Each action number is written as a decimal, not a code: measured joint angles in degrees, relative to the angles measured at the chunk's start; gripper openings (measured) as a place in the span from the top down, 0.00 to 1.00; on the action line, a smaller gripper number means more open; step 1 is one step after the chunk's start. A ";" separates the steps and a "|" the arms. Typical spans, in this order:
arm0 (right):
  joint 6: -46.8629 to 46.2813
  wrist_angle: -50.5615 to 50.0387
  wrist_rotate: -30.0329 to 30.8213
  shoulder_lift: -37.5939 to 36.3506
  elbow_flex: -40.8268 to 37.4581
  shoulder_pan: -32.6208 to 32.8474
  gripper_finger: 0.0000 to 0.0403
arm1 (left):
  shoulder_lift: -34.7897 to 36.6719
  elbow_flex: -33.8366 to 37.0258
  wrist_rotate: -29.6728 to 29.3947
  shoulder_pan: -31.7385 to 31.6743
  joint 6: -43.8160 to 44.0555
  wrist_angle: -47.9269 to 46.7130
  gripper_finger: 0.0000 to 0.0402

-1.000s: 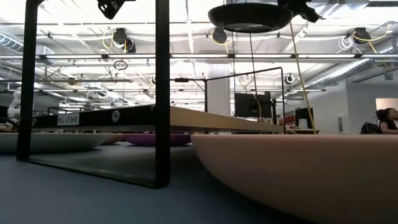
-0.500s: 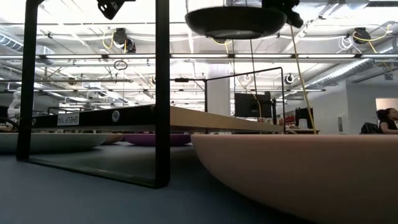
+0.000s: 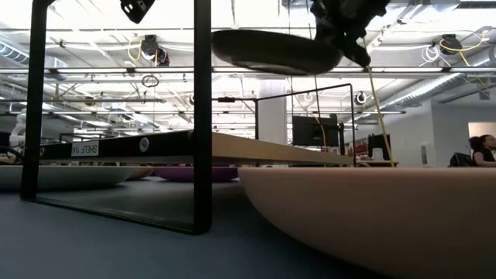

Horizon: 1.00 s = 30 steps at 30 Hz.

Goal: Place and stack plates onto a shelf
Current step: Put the top black plate on the shelf

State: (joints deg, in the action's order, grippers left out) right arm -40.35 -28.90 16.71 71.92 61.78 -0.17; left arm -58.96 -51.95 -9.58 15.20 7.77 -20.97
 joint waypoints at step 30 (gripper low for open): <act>-16.68 10.98 12.09 0.00 -18.28 3.33 1.00 | 0.00 -0.02 0.00 0.00 -0.15 0.24 0.99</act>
State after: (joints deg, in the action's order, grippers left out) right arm -57.04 -17.92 28.80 71.92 43.50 3.15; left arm -58.96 -51.96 -9.58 15.20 7.62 -20.73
